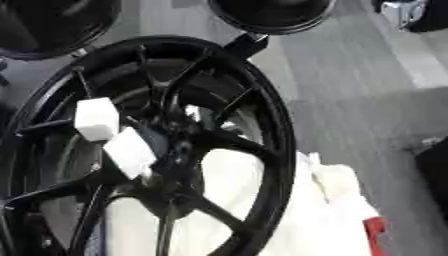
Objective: Pull the pin out of the wheel hub.
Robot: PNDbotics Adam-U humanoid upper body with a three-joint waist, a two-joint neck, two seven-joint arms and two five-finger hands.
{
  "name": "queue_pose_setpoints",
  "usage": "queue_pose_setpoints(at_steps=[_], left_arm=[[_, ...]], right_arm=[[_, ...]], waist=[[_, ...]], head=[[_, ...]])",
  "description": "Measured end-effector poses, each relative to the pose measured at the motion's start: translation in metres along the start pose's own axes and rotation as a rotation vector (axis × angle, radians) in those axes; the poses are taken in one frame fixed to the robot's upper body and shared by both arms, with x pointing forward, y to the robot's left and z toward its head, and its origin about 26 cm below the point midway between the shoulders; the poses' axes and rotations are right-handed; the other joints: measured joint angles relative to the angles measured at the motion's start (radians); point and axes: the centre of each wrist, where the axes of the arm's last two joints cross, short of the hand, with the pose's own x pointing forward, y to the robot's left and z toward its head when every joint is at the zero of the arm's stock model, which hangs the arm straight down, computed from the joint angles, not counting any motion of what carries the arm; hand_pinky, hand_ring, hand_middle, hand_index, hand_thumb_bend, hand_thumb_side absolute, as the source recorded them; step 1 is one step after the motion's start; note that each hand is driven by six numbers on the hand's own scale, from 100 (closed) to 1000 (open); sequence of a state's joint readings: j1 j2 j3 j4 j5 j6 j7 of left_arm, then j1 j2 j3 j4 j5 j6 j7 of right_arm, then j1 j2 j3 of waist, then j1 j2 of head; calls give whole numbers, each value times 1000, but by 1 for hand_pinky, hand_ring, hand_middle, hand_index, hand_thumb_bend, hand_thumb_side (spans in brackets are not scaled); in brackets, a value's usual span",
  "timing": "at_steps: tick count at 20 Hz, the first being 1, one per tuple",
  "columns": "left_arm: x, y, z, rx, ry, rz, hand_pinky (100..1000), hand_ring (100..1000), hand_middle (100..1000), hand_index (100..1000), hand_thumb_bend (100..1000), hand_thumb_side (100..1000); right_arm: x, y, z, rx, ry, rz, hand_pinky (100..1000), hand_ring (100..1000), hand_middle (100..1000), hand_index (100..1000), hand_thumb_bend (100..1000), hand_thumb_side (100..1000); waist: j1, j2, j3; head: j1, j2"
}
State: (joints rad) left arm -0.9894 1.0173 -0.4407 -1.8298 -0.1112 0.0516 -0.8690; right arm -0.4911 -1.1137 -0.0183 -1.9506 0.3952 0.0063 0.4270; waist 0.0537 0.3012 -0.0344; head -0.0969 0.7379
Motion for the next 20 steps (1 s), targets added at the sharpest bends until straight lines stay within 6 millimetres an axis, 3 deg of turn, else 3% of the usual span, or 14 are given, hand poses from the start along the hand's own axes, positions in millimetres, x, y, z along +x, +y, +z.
queue_pose_setpoints(at_steps=[7, 14, 20], left_arm=[[9, 2, -10, -16, -5, 71, 857, 812, 752, 892, 235, 781], [16, -2, -16, -11, 10, 92, 857, 812, 752, 888, 244, 759], [34, -6, -15, 41, 23, 78, 852, 809, 746, 878, 242, 726]], right_arm=[[-2, 1, 0, 2, 5, -1, 911, 805, 737, 786, 100, 194], [-3, 1, 0, 4, 10, -2, 910, 804, 736, 786, 100, 196], [-4, 2, -1, 6, 15, -1, 909, 803, 735, 786, 100, 198]], waist=[[0, -6, 0], [1, -11, -1], [7, -11, -3]], head=[[0, 2], [-1, 7], [-12, -4]])
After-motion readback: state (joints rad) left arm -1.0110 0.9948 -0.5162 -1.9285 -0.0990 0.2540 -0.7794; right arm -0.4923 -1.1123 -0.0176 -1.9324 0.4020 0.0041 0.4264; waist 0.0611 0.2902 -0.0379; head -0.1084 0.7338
